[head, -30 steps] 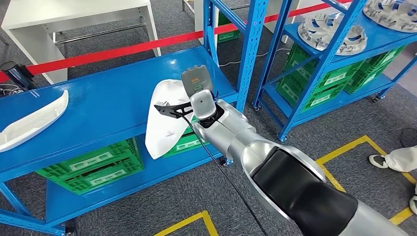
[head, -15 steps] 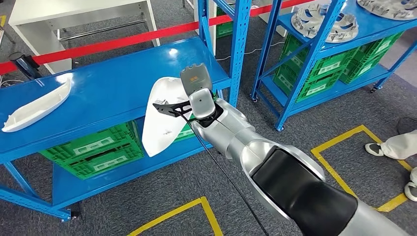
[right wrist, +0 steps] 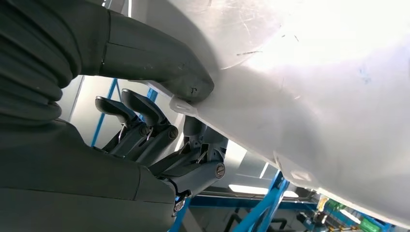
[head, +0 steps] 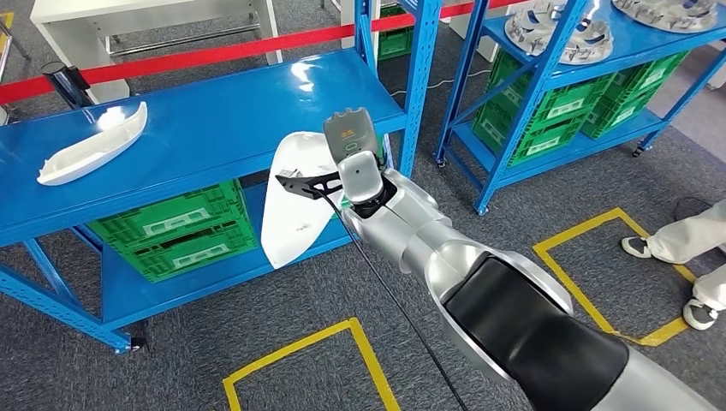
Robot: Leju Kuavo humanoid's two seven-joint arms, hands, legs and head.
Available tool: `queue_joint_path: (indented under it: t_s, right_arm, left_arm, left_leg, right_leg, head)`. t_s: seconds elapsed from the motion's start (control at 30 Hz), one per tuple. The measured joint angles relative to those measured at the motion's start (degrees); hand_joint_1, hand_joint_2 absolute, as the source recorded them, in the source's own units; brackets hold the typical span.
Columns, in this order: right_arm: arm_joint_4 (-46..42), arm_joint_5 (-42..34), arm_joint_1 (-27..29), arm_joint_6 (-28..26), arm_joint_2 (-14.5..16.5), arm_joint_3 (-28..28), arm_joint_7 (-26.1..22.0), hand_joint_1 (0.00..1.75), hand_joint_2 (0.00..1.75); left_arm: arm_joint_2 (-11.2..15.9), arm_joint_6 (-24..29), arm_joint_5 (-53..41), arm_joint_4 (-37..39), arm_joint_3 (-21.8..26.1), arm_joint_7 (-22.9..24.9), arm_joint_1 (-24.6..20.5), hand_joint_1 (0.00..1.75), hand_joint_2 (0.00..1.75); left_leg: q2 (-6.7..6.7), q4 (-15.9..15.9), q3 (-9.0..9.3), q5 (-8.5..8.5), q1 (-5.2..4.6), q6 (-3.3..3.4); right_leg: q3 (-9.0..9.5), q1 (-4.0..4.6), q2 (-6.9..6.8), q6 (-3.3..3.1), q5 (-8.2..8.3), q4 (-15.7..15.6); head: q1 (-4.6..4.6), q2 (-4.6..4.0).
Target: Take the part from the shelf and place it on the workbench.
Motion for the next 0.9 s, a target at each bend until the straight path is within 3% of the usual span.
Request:
queue_joint_path:
  t_s: [0.07, 0.13, 0.17, 0.2, 0.23, 0.3, 0.33, 0.37, 0.4, 0.47, 0.53, 0.57, 0.63, 0.67, 0.7, 0.73, 0.8, 0.83, 0.87, 0.9]
  right_arm:
    - [-0.03, -0.01, -0.18, -0.03, 0.02, 0.00, 0.00, 1.75, 1.75]
    - [-0.04, 0.00, -0.29, -0.03, -0.01, 0.00, -0.04, 1.75, 1.75]
    - [-0.04, 0.01, -0.32, -0.03, -0.02, 0.00, -0.08, 1.75, 1.75]
    - [-0.04, 0.01, -0.32, -0.02, -0.01, 0.00, -0.11, 1.75, 1.75]
    - [-0.04, 0.02, -0.32, -0.02, 0.01, 0.00, -0.14, 1.75, 1.75]
    - [-0.03, 0.02, -0.29, -0.01, 0.01, 0.00, -0.15, 1.75, 1.75]
    - [-0.03, 0.02, -0.24, -0.01, 0.00, 0.00, -0.15, 1.75, 1.75]
    - [-0.02, 0.02, -0.19, 0.00, -0.01, 0.00, -0.15, 1.75, 1.75]
    - [-0.02, 0.02, -0.14, 0.00, -0.03, 0.00, -0.15, 1.75, 1.75]
    - [-0.02, 0.01, -0.14, 0.00, -0.08, 0.00, -0.15, 1.75, 1.75]
    - [-0.02, 0.01, -0.24, -0.02, -0.13, -0.01, -0.14, 1.75, 1.75]
    - [-0.02, 0.01, -0.29, -0.02, -0.15, -0.02, -0.14, 1.75, 1.75]
    - [0.00, 0.01, -0.25, -0.01, -0.21, -0.02, -0.14, 1.75, 1.75]
    - [0.03, 0.01, -0.22, 0.02, -0.32, -0.02, -0.15, 1.75, 1.75]
    - [0.05, 0.00, -0.18, 0.04, -0.43, -0.02, -0.15, 1.75, 1.75]
    - [0.08, 0.01, -0.18, 0.05, -0.55, -0.02, -0.15, 1.75, 1.75]
    - [0.09, 0.01, -0.11, 0.04, -0.66, -0.02, -0.15, 1.75, 1.75]
    - [0.09, 0.01, -0.02, 0.04, -0.67, -0.02, -0.15, 1.75, 1.75]
    - [0.10, 0.01, 0.08, 0.04, -0.68, -0.02, -0.15, 1.75, 1.75]
    - [0.10, 0.01, 0.16, 0.04, -0.68, -0.02, -0.15, 1.75, 1.75]
  left_arm:
    - [-0.13, 0.00, -0.01, -0.02, -0.01, -0.02, -0.04, 0.00, 1.75]
    - [-0.14, 0.00, -0.02, -0.03, -0.03, -0.02, -0.02, 0.00, 1.75]
    - [-0.12, -0.01, -0.02, -0.02, -0.04, 0.02, 0.04, 0.00, 1.75]
    - [-0.10, -0.01, -0.02, -0.01, -0.04, 0.05, 0.10, 0.00, 1.75]
    - [-0.07, -0.01, -0.02, 0.01, -0.05, 0.08, 0.13, 0.00, 1.75]
    - [-0.03, 0.00, -0.03, 0.01, -0.08, 0.08, 0.09, 0.00, 1.75]
    - [-0.02, 0.00, -0.04, 0.01, -0.10, 0.08, 0.07, 0.00, 1.75]
    - [0.01, 0.00, -0.06, 0.01, -0.16, 0.07, 0.06, 0.00, 1.75]
    - [0.01, 0.00, -0.08, 0.01, -0.25, 0.07, 0.06, 0.00, 1.75]
    - [0.04, 0.00, -0.11, -0.03, -0.39, 0.06, 0.00, 0.00, 1.75]
    - [0.07, -0.01, -0.13, -0.13, -0.45, 0.03, -0.15, 0.00, 1.75]
    - [0.08, -0.02, -0.14, -0.17, -0.48, 0.03, -0.22, 0.00, 1.75]
    - [0.05, -0.02, -0.16, -0.19, -0.52, 0.07, -0.21, 0.00, 1.75]
    - [0.04, -0.01, -0.17, -0.18, -0.54, 0.14, -0.16, 0.00, 1.75]
    - [0.03, 0.00, -0.17, -0.17, -0.54, 0.20, -0.15, 0.00, 1.75]
    - [0.01, 0.01, -0.17, -0.16, -0.55, 0.24, -0.15, 0.00, 1.75]
    - [-0.01, 0.02, -0.17, -0.16, -0.57, 0.27, -0.17, 0.00, 1.75]
    - [-0.01, 0.02, -0.17, -0.16, -0.58, 0.27, -0.14, 0.00, 1.75]
    - [-0.01, 0.02, -0.17, -0.15, -0.60, 0.27, -0.11, 0.00, 1.75]
    - [0.00, 0.02, -0.17, -0.15, -0.61, 0.27, -0.12, 0.00, 1.75]
  left_leg:
    - [0.03, -0.30, -0.34, 1.16, 0.02, -0.66]
    - [0.04, -0.95, -0.44, 2.26, 0.19, -1.43]
    - [0.02, -0.86, -0.78, 1.85, 0.25, -1.80]
    - [-0.01, 0.08, -1.31, 0.34, 0.27, -2.12]
    - [-0.01, 2.19, -2.05, -2.23, 0.33, -2.41]
    - [-0.01, 9.19, -3.55, -7.96, 0.42, -2.89]
    - [0.00, 12.56, -3.86, -9.25, 0.45, -3.07]
    - [0.00, 14.69, -3.59, -9.04, 0.45, -3.19]
    - [0.00, 15.17, -2.57, -7.69, 0.45, -3.22]
    - [0.00, 10.81, 2.13, -5.23, 0.45, -2.99]
    - [0.00, 2.83, 8.08, -6.74, 0.21, -2.37]
    - [-0.02, 0.04, 9.72, -7.88, 0.06, -1.97]
    - [0.00, -1.63, 9.82, -8.07, -0.11, -1.04]
    - [0.09, -1.72, 9.40, -7.45, -0.02, -0.55]
    - [0.19, -1.78, 8.91, -6.74, 0.10, -0.04]
    - [0.29, -1.85, 8.25, -5.91, 0.26, 0.35]
    - [0.34, -1.73, 6.56, -4.35, 0.31, 0.73]
    - [0.35, -1.62, 5.59, -3.62, 0.30, 0.72]
    - [0.37, -1.46, 4.61, -2.95, 0.31, 0.67]
    - [0.40, -1.26, 3.62, -2.33, 0.31, 0.58]
  right_leg:
    - [3.13, 0.43, 0.05, -0.39, -1.26, -5.11]
    - [2.87, 0.46, 0.01, -0.70, -0.48, -6.13]
    - [2.49, 0.32, -0.08, -1.00, 0.21, -6.46]
    - [1.96, 0.13, -0.18, -1.32, 1.06, -6.75]
    - [1.25, -0.03, -0.26, -1.57, 1.92, -6.98]
    - [-0.57, -0.03, -0.29, -1.78, 3.45, -6.99]
    - [-1.59, -0.02, -0.30, -1.76, 4.20, -6.92]
    - [-2.65, -0.02, -0.31, -1.72, 4.96, -6.80]
    - [-3.72, -0.02, -0.31, -1.63, 5.69, -6.65]
    - [-5.65, -0.02, -0.31, -1.33, 7.09, -6.28]
    - [-6.95, 0.09, -0.35, -0.81, 8.28, -5.94]
    - [-7.25, 0.12, -0.40, -0.51, 8.88, -5.92]
    - [-7.47, 0.17, -0.44, 0.14, 10.05, -6.23]
    - [-7.74, 0.13, -0.32, 0.45, 9.95, -6.12]
    - [-8.26, 0.13, -0.17, 0.75, 8.67, -5.23]
    - [-9.07, 0.12, -0.01, 1.03, 6.25, -3.17]
    - [-11.03, 0.02, 0.09, 1.47, 0.03, 4.08]
    - [-11.66, -0.05, 0.08, 1.65, -1.74, 7.85]
    - [-11.66, -0.15, 0.08, 1.77, -2.06, 10.37]
    - [-10.75, -0.28, 0.07, 1.82, -1.17, 11.02]
  head:
    - [0.09, 0.00]
    - [0.26, 0.00]
    - [0.29, 0.00]
    - [0.20, 0.00]
    - [0.11, 0.00]
    - [-0.02, 0.00]
    - [-0.02, 0.00]
    - [-0.02, 0.00]
    - [-0.02, 0.00]
    - [-0.02, 0.00]
    - [0.02, 0.00]
    - [0.04, 0.00]
    - [0.05, 0.00]
    - [-0.01, 0.00]
    - [0.03, 0.00]
    - [0.07, 0.00]
    - [0.21, 0.00]
    - [0.22, 0.00]
    - [0.21, 0.00]
    - [0.23, 0.00]
